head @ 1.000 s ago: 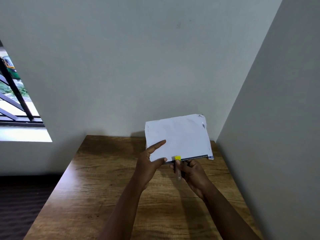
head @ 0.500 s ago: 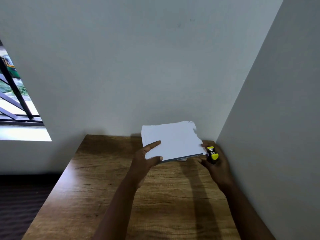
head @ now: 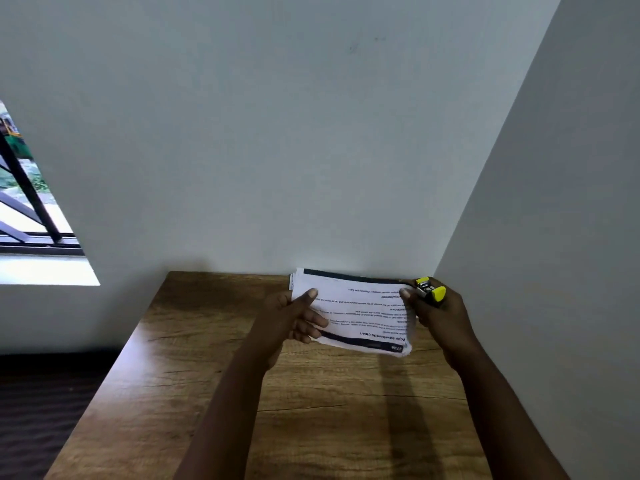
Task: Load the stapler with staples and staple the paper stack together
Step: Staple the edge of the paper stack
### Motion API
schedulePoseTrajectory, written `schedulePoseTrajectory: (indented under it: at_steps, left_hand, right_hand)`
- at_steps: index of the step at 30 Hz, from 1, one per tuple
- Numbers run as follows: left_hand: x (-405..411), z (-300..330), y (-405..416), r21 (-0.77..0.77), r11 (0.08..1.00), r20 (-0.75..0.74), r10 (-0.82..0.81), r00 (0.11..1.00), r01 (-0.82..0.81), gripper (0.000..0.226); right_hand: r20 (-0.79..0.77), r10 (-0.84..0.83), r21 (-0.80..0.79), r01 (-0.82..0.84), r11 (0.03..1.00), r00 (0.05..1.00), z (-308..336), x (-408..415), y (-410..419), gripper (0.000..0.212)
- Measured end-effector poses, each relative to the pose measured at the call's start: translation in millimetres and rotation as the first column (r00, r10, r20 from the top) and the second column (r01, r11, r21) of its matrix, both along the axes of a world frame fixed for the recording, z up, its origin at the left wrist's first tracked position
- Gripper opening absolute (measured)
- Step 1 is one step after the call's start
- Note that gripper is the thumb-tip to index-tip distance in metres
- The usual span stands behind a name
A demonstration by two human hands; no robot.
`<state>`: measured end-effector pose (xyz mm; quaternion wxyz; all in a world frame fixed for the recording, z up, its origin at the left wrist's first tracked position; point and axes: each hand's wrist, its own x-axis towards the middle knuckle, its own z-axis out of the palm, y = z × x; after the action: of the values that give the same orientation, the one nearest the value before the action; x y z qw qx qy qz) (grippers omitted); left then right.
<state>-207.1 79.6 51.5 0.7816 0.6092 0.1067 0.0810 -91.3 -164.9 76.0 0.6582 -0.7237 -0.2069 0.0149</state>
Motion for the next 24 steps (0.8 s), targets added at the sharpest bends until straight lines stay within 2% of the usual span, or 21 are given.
schedulePoseTrajectory:
  at_steps: [5, 8, 9, 11, 13, 15, 18, 19, 22, 24]
  left_hand:
    - [1, -3, -1, -0.027, 0.997, -0.015, 0.074, 0.997, -0.074, 0.045]
    - [1, -3, -1, -0.067, 0.997, -0.032, 0.041, 0.999, -0.043, 0.052]
    - [1, -1, -1, -0.082, 0.997, -0.046, 0.005, 0.999, -0.009, 0.058]
    - [2, 0, 2, -0.108, 0.992, -0.082, -0.073, 0.994, 0.064, 0.084]
    - [3, 0, 6, -0.153, 0.984, -0.092, -0.107, 0.99, 0.092, 0.101]
    - [4, 0, 8, -0.226, 0.973, -0.058, -0.059, 0.997, 0.045, 0.086]
    - [0, 2, 6, -0.244, 0.97, 0.041, 0.027, 0.999, -0.016, 0.024]
    - [-1, 2, 5, -0.215, 0.977, 0.071, 0.035, 0.997, -0.019, 0.014]
    - [-4, 5, 2, -0.017, 0.995, 0.106, 0.1, 0.989, -0.099, 0.025]
    - [-5, 6, 1, 0.159, 0.972, 0.136, 0.151, 0.979, -0.172, 0.028]
  right_hand:
    - [-0.076, -0.016, -0.009, 0.015, 1.0, 0.997, 1, -1, 4, 0.018]
    - [-0.066, -0.004, -0.007, 0.003, 1.0, 0.998, 5, -5, 5, 0.013]
    - [-0.052, 0.012, -0.017, -0.012, 1.0, 0.999, 8, -6, 5, 0.01]
    - [-0.026, 0.042, -0.029, -0.043, 0.999, 0.999, 10, -7, 5, 0.007]
    - [-0.064, 0.028, 0.003, -0.027, 1.0, 0.998, 8, -6, 2, 0.015]
    - [-0.167, 0.006, 0.044, 0.002, 0.999, 0.986, 1, -3, -1, 0.021]
    - [-0.379, -0.033, 0.089, 0.072, 0.993, 0.925, -15, -3, 1, 0.018]
    - [-0.463, -0.026, 0.117, 0.091, 0.989, 0.886, -23, -3, 3, 0.017]
    - [-0.651, 0.106, 0.181, 0.018, 0.983, 0.752, -43, -13, 9, 0.002]
    - [-0.687, 0.22, 0.193, -0.118, 0.974, 0.692, -52, -22, 15, 0.02]
